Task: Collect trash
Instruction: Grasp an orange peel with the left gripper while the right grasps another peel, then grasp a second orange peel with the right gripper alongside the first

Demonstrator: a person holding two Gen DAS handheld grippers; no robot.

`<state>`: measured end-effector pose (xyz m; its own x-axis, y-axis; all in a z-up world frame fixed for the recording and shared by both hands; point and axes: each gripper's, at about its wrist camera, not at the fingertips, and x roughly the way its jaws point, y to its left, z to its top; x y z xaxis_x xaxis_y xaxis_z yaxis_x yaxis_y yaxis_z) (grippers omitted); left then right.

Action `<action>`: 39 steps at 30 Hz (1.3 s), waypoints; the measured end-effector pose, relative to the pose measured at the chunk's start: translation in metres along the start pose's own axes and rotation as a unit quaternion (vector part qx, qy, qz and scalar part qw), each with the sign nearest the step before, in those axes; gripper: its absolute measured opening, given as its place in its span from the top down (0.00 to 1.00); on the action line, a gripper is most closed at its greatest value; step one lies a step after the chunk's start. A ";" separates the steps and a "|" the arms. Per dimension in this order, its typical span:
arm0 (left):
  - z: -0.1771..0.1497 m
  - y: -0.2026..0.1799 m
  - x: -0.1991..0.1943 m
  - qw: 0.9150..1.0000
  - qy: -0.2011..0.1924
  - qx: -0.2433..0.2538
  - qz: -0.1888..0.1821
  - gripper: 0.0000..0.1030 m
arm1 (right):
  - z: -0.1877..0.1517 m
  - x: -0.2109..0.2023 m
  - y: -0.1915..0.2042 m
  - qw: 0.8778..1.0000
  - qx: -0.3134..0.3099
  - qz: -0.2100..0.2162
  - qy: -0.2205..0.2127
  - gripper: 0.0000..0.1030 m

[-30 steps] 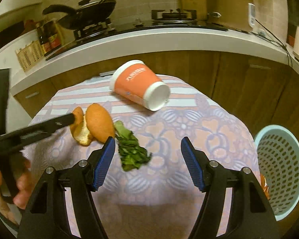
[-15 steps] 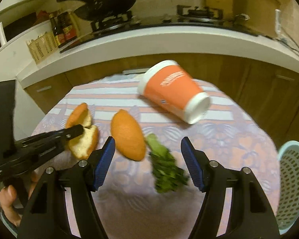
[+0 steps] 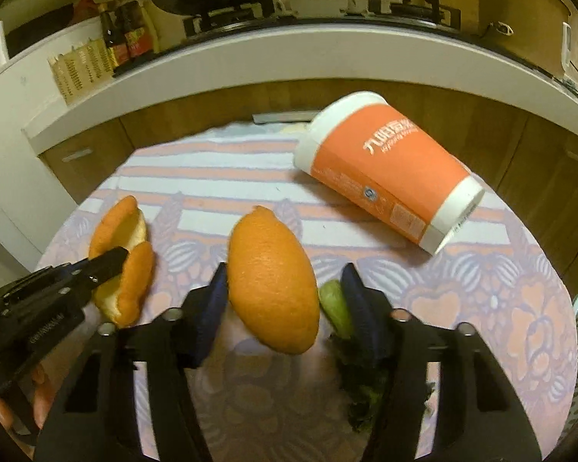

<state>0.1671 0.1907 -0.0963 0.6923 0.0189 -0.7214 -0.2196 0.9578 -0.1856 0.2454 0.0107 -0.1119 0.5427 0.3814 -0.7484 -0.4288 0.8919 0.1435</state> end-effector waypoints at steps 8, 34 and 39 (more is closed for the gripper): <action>-0.001 -0.001 -0.005 1.000 -0.011 -0.003 0.002 0.90 | -0.003 -0.005 0.013 0.999 -0.033 -0.004 -0.014 0.84; 0.003 -0.103 -0.075 0.989 -0.065 0.077 -0.106 0.90 | -0.017 -0.123 -0.049 0.994 0.027 -0.046 -0.099 0.86; -0.004 -0.135 -0.077 0.985 -0.061 0.106 -0.122 0.90 | -0.027 -0.144 -0.068 0.991 0.038 -0.072 -0.110 0.86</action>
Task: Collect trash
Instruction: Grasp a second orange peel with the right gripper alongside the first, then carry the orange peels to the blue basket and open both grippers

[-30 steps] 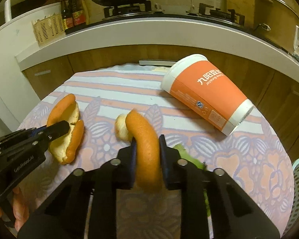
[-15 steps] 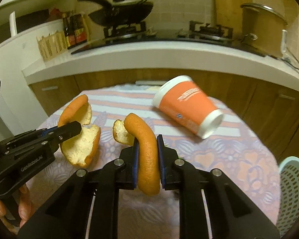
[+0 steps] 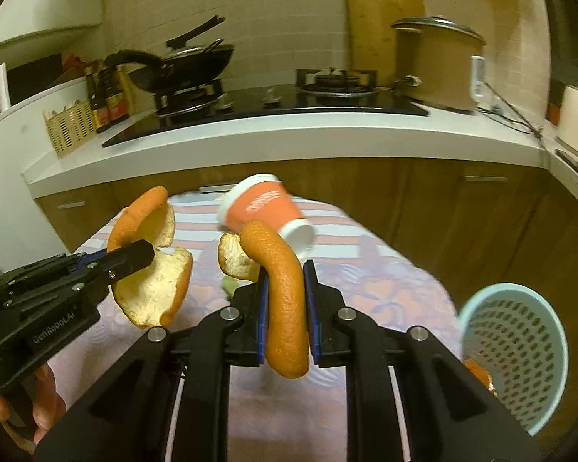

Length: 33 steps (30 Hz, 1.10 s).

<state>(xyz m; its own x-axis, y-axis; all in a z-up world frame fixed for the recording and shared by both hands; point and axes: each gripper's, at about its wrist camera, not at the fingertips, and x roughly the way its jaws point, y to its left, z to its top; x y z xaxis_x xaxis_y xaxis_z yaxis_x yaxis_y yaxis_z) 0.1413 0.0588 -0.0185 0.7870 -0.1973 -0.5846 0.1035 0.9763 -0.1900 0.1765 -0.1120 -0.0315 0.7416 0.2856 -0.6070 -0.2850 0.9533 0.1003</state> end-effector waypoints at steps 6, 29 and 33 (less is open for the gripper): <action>0.002 -0.034 0.009 0.999 0.006 0.025 -0.023 0.90 | -0.004 -0.023 -0.030 0.999 -0.001 -0.050 -0.018 0.86; -0.003 -0.175 0.064 0.988 0.048 0.107 -0.104 0.90 | -0.044 -0.061 -0.175 0.984 0.099 -0.145 -0.026 0.86; -0.007 -0.195 0.077 0.985 0.059 0.118 -0.110 0.90 | -0.054 -0.062 -0.197 0.981 0.120 -0.152 -0.019 0.86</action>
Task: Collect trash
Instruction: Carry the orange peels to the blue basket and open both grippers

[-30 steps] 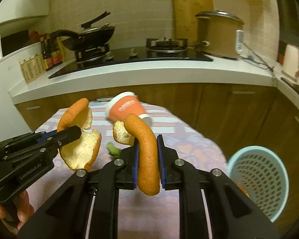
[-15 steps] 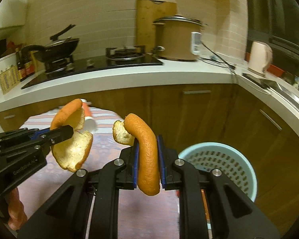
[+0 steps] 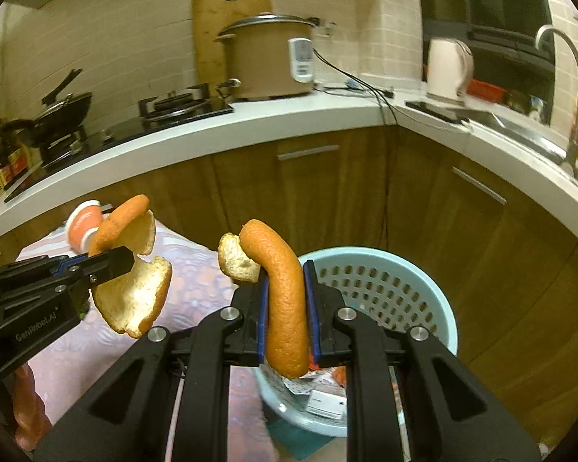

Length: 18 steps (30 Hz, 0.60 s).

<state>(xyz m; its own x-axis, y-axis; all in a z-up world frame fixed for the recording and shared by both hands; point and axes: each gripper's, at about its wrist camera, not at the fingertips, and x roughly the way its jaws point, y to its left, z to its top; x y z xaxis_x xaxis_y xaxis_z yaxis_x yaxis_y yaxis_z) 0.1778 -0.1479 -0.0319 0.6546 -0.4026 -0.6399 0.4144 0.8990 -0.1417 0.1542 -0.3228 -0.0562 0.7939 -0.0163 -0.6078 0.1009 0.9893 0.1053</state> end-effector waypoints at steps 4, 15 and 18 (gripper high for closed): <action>0.001 -0.016 0.016 1.000 0.011 0.011 -0.005 0.90 | -0.006 0.005 -0.016 1.000 0.013 -0.005 0.007 0.86; -0.003 -0.044 0.060 0.998 0.044 0.032 -0.019 0.89 | -0.025 0.035 -0.063 0.995 0.072 -0.009 0.065 0.85; -0.005 -0.047 0.073 0.997 0.058 0.033 -0.031 0.86 | -0.029 0.045 -0.071 0.993 0.089 -0.008 0.082 0.84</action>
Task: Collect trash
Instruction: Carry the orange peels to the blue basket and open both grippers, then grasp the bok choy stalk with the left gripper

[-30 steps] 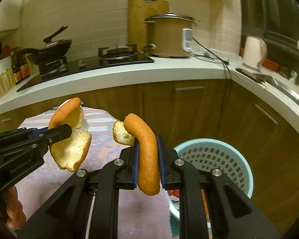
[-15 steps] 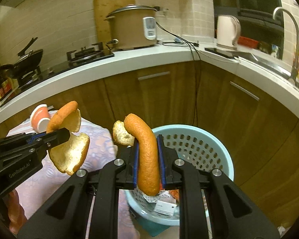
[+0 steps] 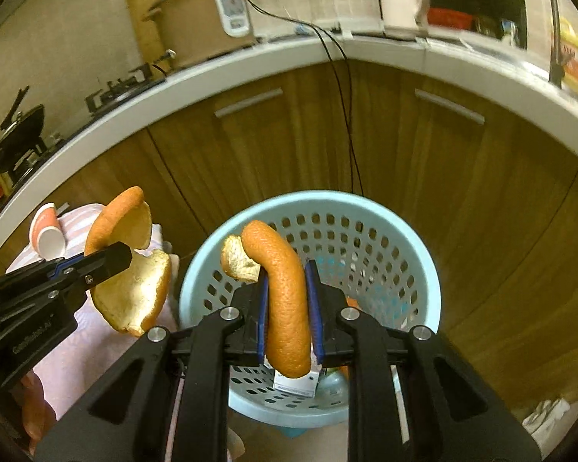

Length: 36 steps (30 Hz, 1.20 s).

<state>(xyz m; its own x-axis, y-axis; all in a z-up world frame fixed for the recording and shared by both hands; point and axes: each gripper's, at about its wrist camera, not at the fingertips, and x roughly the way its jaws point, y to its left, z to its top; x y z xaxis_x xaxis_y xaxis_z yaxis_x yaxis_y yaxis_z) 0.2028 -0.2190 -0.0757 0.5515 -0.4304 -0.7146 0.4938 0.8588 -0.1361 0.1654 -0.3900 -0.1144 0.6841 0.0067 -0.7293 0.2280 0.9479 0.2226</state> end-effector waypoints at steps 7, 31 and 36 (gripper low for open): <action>-0.005 0.008 0.007 1.000 -0.003 -0.010 -0.008 0.51 | -0.006 0.015 -0.020 0.999 0.038 0.016 0.025 0.37; -0.034 0.134 -0.116 0.984 -0.085 -0.133 0.081 0.52 | -0.008 -0.010 0.133 0.989 -0.084 0.117 0.015 0.39; -0.049 0.176 -0.149 0.974 -0.101 -0.166 0.119 0.53 | -0.018 -0.013 0.194 0.978 -0.136 0.155 0.021 0.57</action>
<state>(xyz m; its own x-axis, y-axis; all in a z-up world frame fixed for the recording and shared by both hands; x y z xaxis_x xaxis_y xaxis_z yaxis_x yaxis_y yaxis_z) 0.1742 0.0097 -0.0269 0.7615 -0.2250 -0.6078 0.1092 0.9689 -0.2219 0.1882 -0.2005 -0.0741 0.6604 0.3156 -0.6814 -0.1827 0.9477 0.2618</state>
